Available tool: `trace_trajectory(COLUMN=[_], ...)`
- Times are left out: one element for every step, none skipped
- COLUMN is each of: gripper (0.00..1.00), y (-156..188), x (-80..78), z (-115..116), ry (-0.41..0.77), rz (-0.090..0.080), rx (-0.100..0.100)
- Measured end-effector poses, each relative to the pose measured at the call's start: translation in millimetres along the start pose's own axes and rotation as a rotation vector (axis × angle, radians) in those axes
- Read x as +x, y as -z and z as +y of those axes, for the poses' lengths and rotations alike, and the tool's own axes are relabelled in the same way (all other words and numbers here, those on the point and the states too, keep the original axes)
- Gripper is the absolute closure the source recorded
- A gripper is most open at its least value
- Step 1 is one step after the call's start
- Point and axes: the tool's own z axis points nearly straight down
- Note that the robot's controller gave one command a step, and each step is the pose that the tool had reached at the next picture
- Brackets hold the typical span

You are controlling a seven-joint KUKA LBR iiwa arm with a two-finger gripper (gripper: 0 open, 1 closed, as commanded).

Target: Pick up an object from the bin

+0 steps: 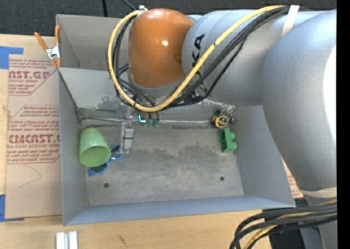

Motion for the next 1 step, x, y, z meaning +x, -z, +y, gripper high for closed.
trace_trajectory(gripper=[0.0], y=[-124.3], x=[4.6], z=[-2.5], ry=[0.096], rz=[0.0], rx=[0.002])
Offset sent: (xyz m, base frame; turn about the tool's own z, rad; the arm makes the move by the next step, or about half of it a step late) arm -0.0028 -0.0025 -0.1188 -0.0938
